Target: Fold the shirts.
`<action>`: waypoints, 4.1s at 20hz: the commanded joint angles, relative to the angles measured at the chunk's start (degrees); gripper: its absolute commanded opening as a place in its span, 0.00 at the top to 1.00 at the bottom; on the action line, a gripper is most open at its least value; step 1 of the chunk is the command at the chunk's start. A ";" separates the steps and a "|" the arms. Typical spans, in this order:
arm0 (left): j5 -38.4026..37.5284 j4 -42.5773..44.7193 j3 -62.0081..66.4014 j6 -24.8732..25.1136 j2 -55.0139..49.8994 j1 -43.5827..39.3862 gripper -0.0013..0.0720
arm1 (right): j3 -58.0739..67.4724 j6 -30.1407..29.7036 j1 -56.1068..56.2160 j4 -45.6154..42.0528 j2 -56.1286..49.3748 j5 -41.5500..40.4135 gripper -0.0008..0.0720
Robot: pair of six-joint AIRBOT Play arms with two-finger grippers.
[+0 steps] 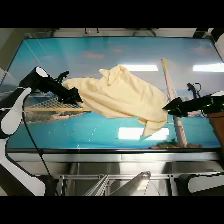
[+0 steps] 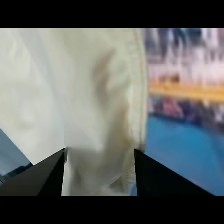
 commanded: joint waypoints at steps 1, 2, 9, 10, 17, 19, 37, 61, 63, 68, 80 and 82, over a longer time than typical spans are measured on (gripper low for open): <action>-1.25 0.59 6.40 -0.04 -2.89 -0.59 0.46 | 0.04 -0.85 4.39 2.75 -2.08 -2.03 0.54; -3.06 0.66 7.37 0.00 -3.26 -0.59 0.57 | 0.09 -1.14 5.27 3.23 -2.21 -2.05 0.70; -15.80 -9.46 7.67 5.42 -2.47 0.02 0.94 | 2.82 -6.71 5.88 9.22 0.55 5.55 0.97; -18.18 -15.45 7.67 6.82 -1.44 0.28 0.94 | 2.89 -8.11 5.84 11.74 2.54 7.52 0.97; -29.33 -69.79 7.72 19.45 19.45 2.75 0.94 | 5.01 -16.15 0.24 29.70 35.80 11.15 0.96; -29.20 -78.23 7.72 20.13 26.05 4.72 0.93 | 6.12 -18.36 -2.78 29.68 47.69 6.03 0.96; -20.06 -59.17 -27.71 20.74 10.25 16.20 0.13 | 8.04 -16.50 15.61 20.98 11.61 -23.71 0.74; -17.84 -27.45 -7.69 14.64 8.28 31.19 0.25 | -37.03 13.53 13.57 8.02 28.35 -15.50 0.49; -18.56 -27.47 -7.69 13.84 8.28 31.19 0.25 | -37.00 15.39 17.92 8.02 27.34 -21.70 0.49; -19.34 -27.36 -7.69 13.84 8.28 31.21 0.25 | -36.98 13.16 22.12 14.82 25.42 -30.42 0.49; -8.83 1.62 -7.69 14.36 8.26 21.66 0.00 | -36.06 -5.86 25.99 36.96 21.22 -31.01 0.96; -6.32 3.78 -7.69 14.34 8.15 18.62 0.00 | -36.06 -6.29 25.99 36.96 21.22 -31.06 0.96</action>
